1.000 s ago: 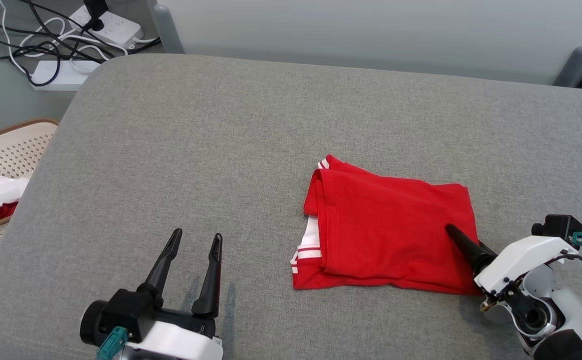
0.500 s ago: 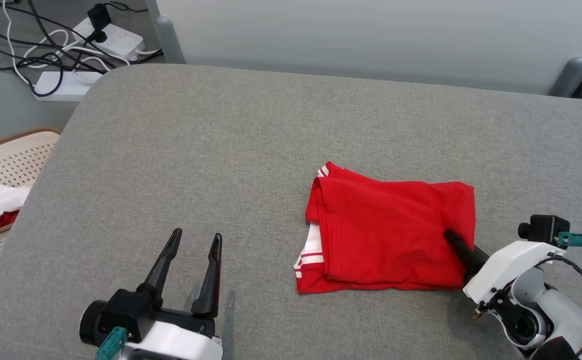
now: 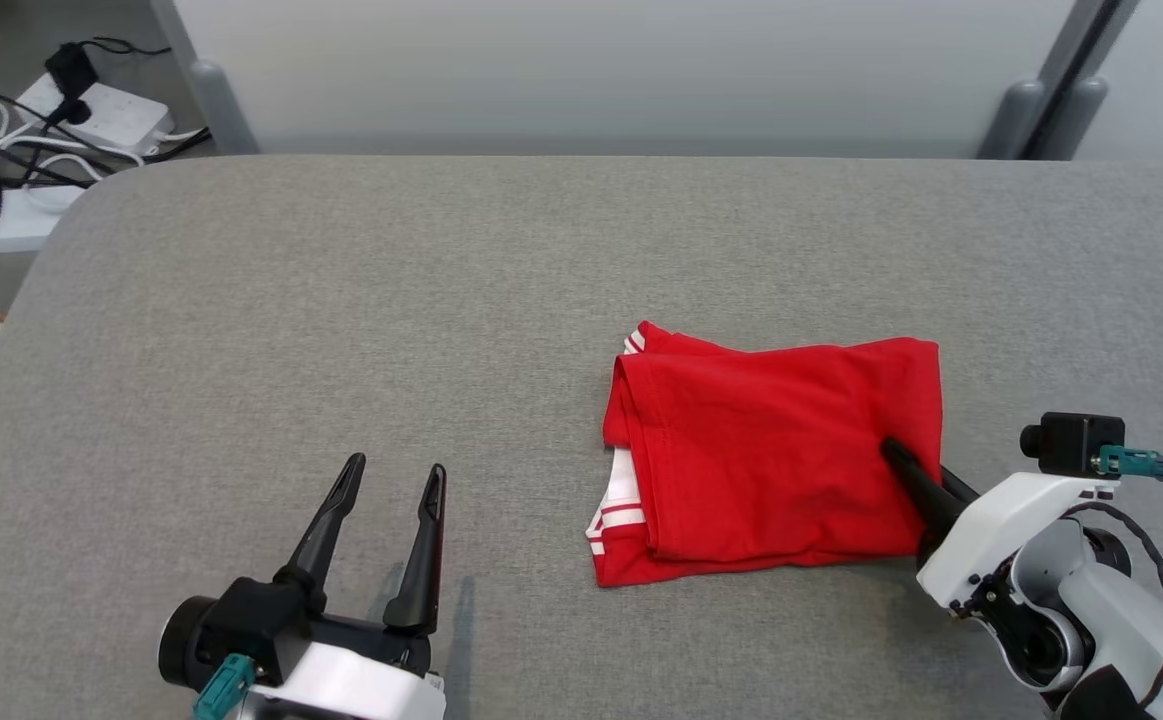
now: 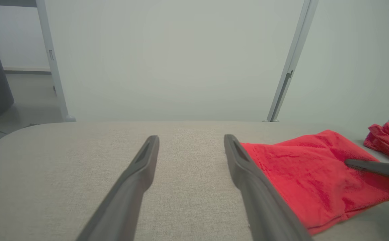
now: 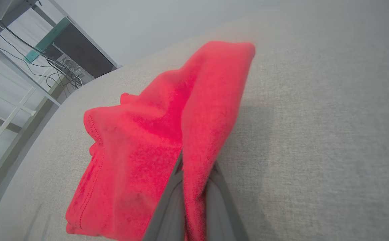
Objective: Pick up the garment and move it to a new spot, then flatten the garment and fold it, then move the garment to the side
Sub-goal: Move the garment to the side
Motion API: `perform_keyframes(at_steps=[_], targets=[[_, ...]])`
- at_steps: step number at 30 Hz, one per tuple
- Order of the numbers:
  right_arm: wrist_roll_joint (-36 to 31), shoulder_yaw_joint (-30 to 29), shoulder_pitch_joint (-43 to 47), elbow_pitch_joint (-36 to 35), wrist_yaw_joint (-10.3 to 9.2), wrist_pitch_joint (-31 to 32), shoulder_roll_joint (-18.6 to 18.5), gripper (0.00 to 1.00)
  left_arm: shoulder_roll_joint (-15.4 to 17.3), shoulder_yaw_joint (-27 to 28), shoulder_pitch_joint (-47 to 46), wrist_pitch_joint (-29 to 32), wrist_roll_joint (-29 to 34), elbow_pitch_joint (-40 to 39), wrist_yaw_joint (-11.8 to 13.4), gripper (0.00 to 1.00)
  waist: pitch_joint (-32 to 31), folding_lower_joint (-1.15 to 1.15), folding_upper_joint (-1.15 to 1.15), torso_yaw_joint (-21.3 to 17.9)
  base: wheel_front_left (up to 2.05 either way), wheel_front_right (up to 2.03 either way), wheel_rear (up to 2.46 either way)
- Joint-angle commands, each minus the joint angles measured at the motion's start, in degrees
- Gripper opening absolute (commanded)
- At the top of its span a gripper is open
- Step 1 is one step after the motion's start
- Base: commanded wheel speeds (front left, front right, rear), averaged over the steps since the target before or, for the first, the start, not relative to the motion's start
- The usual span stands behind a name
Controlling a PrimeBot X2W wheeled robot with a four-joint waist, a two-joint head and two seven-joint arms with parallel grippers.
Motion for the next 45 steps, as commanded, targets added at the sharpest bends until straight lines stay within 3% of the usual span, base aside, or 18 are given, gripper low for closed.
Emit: perform_keyframes(at_steps=[1, 29, 36, 45], targets=[[0.0, 0.8, -0.8, -1.3, 0.24, -0.9, -0.7, 0.0, 0.1, 1.8, -2.3, -0.6, 0.7, -1.6, -0.4, 1.0, 0.2, 0.0, 0.0, -2.2, 0.0, 0.0, 0.0], [0.4, 5.6, -2.9, -0.8, 0.24, -4.6, 0.3, 0.0, 0.2, 2.6, -3.2, -0.6, 2.8, -1.4, -1.8, 1.0, 2.3, 0.0, 0.0, -19.1, 0.0, 0.0, 0.0], [-2.5, 5.6, -9.5, 0.3, 0.24, -6.3, -1.4, 0.0, 0.8, 1.5, -5.3, -0.6, 3.8, -1.4, -2.5, 1.0, 5.6, 0.0, 0.0, -20.3, 0.0, 0.0, 0.0], [-5.4, 3.7, -19.6, 3.8, 0.24, -7.2, -6.5, 0.0, 2.5, -2.6, -7.9, 0.2, 5.2, -3.3, -3.9, 1.0, 11.5, 0.0, 0.0, -18.3, 0.0, 0.0, 0.0]])
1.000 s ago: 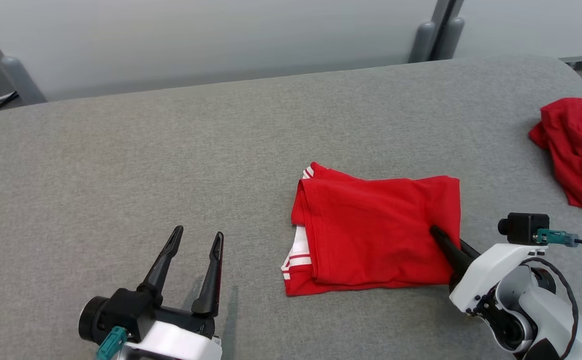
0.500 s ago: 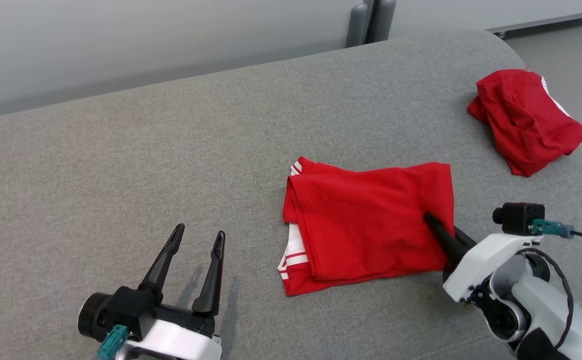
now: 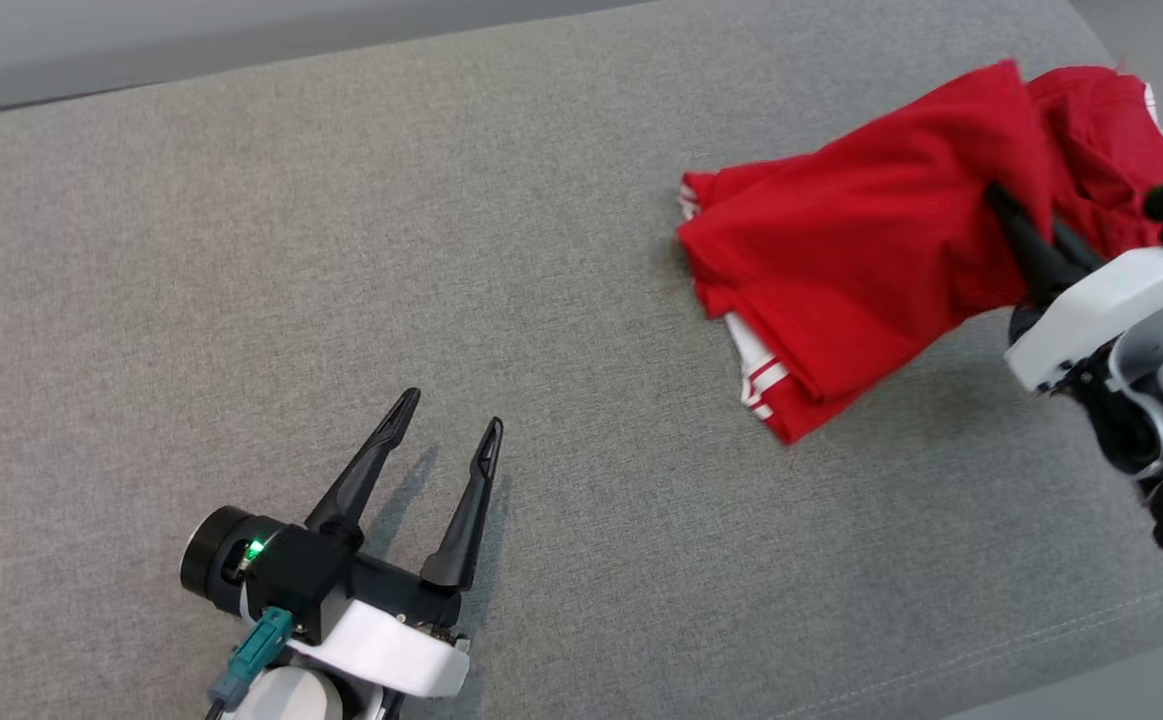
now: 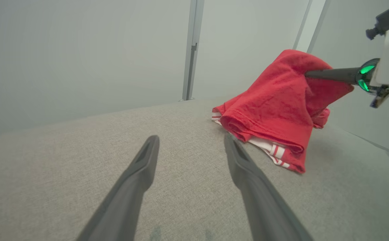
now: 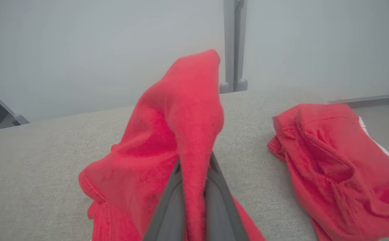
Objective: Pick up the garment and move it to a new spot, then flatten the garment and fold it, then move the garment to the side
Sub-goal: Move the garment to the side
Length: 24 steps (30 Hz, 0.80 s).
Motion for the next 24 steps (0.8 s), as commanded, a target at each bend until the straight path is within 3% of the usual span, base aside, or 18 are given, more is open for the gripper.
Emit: perform_keyframes(at_steps=[1, 9, 24], targets=[[-0.9, -0.7, -2.1, 0.0, 0.24, -1.3, -2.6, 0.0, 0.5, 0.9, -2.4, 0.1, 0.8, -2.5, -0.5, 1.0, 2.5, 0.0, 0.0, 1.2, 0.0, 0.0, 0.0], [-3.6, -2.5, -8.5, 1.6, 0.24, -0.9, -9.6, 0.0, 2.4, 1.0, -4.5, 2.7, 1.1, -9.1, -0.2, 1.0, 7.9, 0.0, 0.0, 2.7, 0.0, 0.0, 0.0], [-5.0, -7.1, -9.3, 3.6, 0.24, 1.4, -20.3, 0.0, 4.5, 1.8, -4.9, 5.9, 1.2, -16.3, 0.6, 1.0, 11.9, 0.0, 0.0, 3.6, 0.0, 0.0, 0.0]])
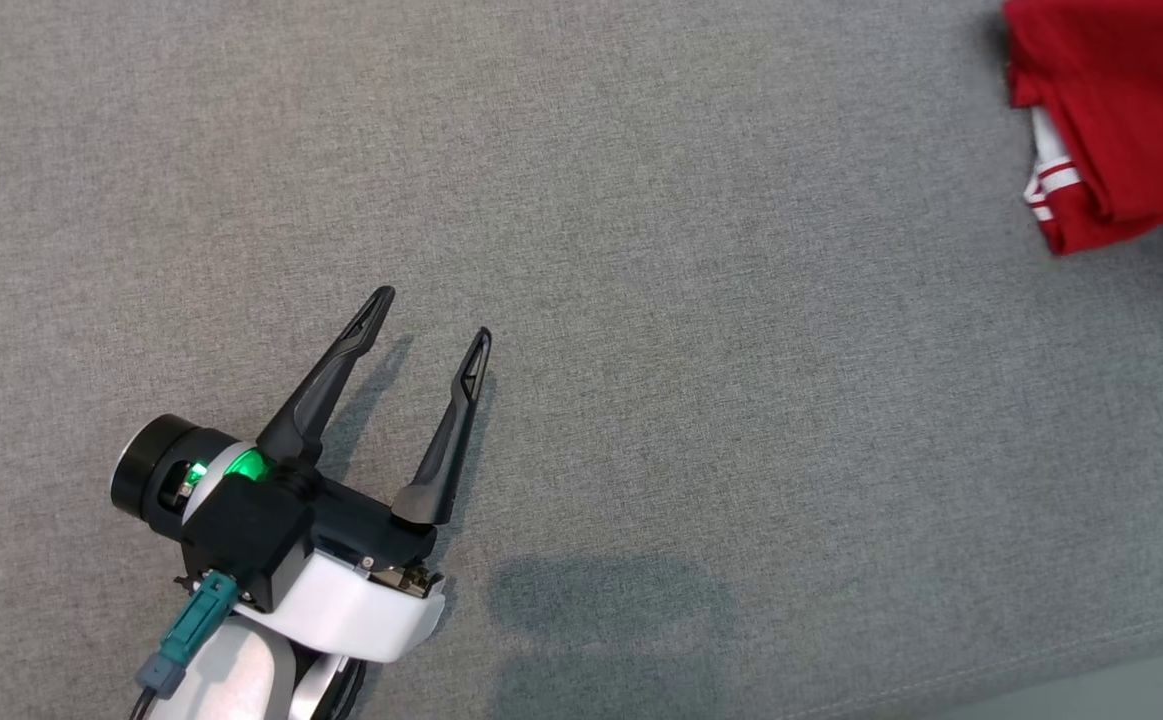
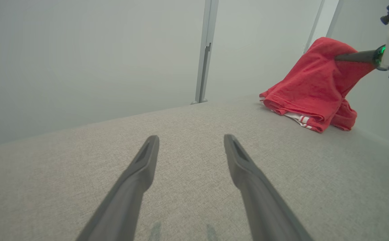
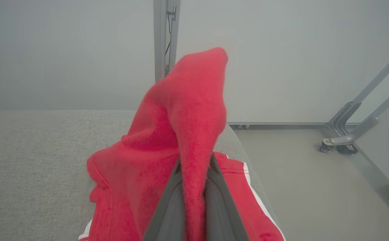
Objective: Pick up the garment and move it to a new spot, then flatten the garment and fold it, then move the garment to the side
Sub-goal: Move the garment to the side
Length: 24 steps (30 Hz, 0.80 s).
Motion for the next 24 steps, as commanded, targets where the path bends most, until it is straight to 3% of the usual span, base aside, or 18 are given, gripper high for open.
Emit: perform_keyframes(at_steps=[1, 9, 17, 18, 19, 20, 24], targets=[[-0.6, -0.8, 1.2, 0.2, 0.23, 0.2, -3.3, 0.0, 0.8, 1.6, -1.3, 0.2, 0.3, -2.2, 0.5, 1.0, 0.2, 0.0, 0.0, 0.1, 0.0, 0.0, 0.0], [-1.6, -2.2, 0.4, 2.2, 0.23, 2.3, -6.2, 0.0, 2.2, 1.7, -1.4, 2.0, 0.6, -5.0, 0.6, 1.0, 2.1, 0.0, 0.0, -0.1, 0.0, 0.0, 0.0], [-8.8, -2.8, -4.5, 14.2, 0.23, -0.1, -2.0, 0.0, 3.1, 1.1, -2.5, 3.7, 0.8, -7.2, 0.4, 1.0, 4.5, 0.0, 0.0, -0.3, 0.0, 0.0, 0.0], [-9.9, -3.3, -5.3, 16.7, 0.23, -1.2, -1.3, 0.26, 3.2, 1.0, -2.6, 3.8, 0.8, -7.3, 0.4, 1.0, 4.7, 0.0, 0.0, -0.2, 0.0, 0.0, 0.0], [-11.3, -3.7, -6.2, 19.2, 0.23, -2.1, -0.7, 0.91, 3.3, 1.0, -2.7, 3.9, 0.8, -7.5, 0.4, 1.0, 4.9, 0.0, 0.0, -0.1, 0.0, 0.0, 0.0], [-12.6, -4.1, -7.1, 21.5, 0.23, -3.0, -0.1, 1.0, 3.4, 0.9, -2.8, 4.0, 0.8, -7.6, 0.3, 1.0, 5.0, 0.0, 0.0, 0.0, 0.0, 0.0, 0.0], [-16.7, -5.5, -10.0, 27.5, 0.23, -5.6, 2.3, 1.0, 3.7, 0.9, -2.9, 4.2, 0.7, -7.7, 0.4, 1.0, 5.1, 0.0, 0.0, 0.2, 0.0, 0.0, 0.0]])
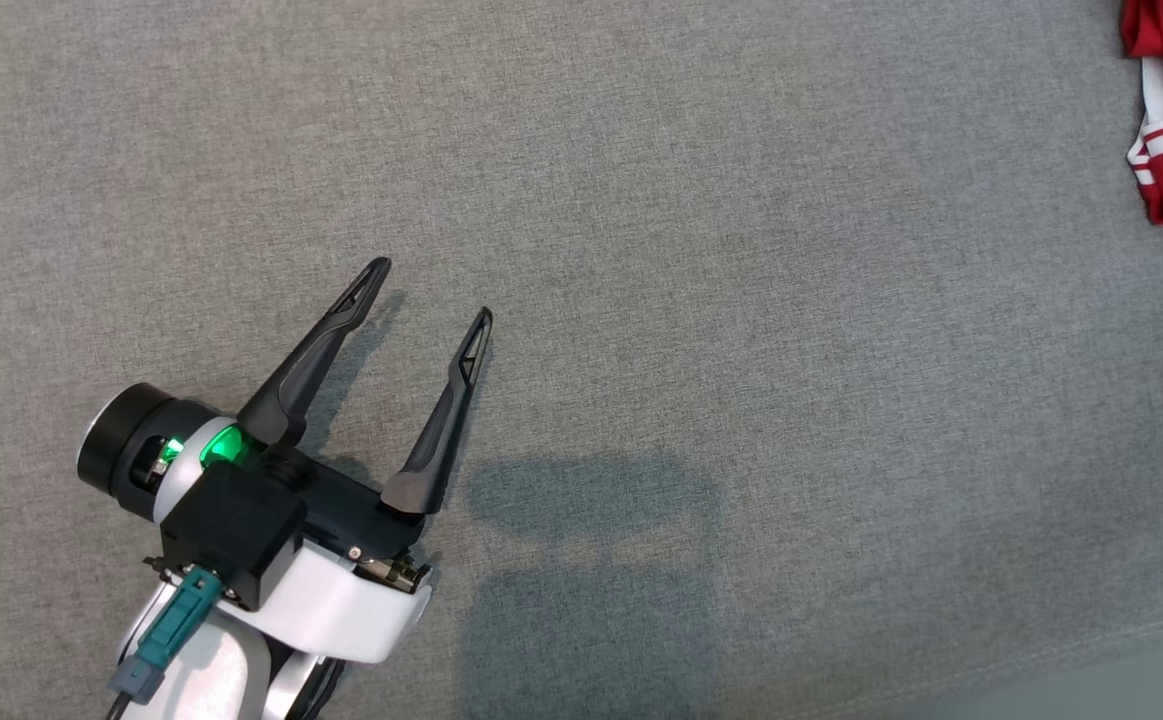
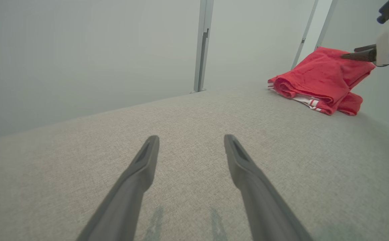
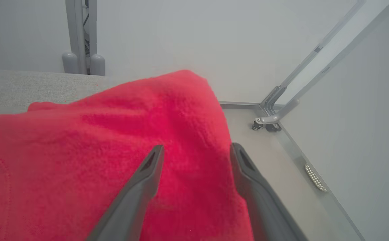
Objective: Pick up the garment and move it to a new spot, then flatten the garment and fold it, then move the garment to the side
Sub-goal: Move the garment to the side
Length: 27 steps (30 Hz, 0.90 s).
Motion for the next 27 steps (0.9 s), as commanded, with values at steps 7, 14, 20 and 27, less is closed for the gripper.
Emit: perform_keyframes(at_steps=[7, 14, 20, 27], targets=[[-6.1, -4.5, -0.8, 1.9, 0.17, -1.8, -0.6, 1.0, 0.6, 1.7, -1.4, -0.1, 0.0, -1.8, 0.9, 1.0, -0.8, 0.0, 0.0, -0.2, 0.0, 0.0, 0.0], [-12.0, -15.3, 3.1, -9.5, 0.17, -1.8, 3.1, 1.0, 0.1, 1.7, -1.1, -1.1, -0.9, -0.8, 1.5, 1.0, -3.3, 0.0, 0.0, -0.4, 0.0, 0.0, 0.0], [-17.6, -22.0, 11.6, -21.6, 0.17, -1.9, 8.9, 1.0, -1.4, 1.9, -0.6, -2.8, -2.7, 1.2, 2.3, 1.0, -6.9, 0.0, 0.0, 0.8, 0.0, 0.0, 0.0], [-19.3, -23.0, 20.2, -32.4, 0.17, -1.9, 14.3, 1.0, -3.5, 3.2, 0.5, -5.5, -4.4, 4.8, 4.5, 1.0, -12.3, 0.0, 0.0, 3.2, 0.0, 0.0, 0.0]])
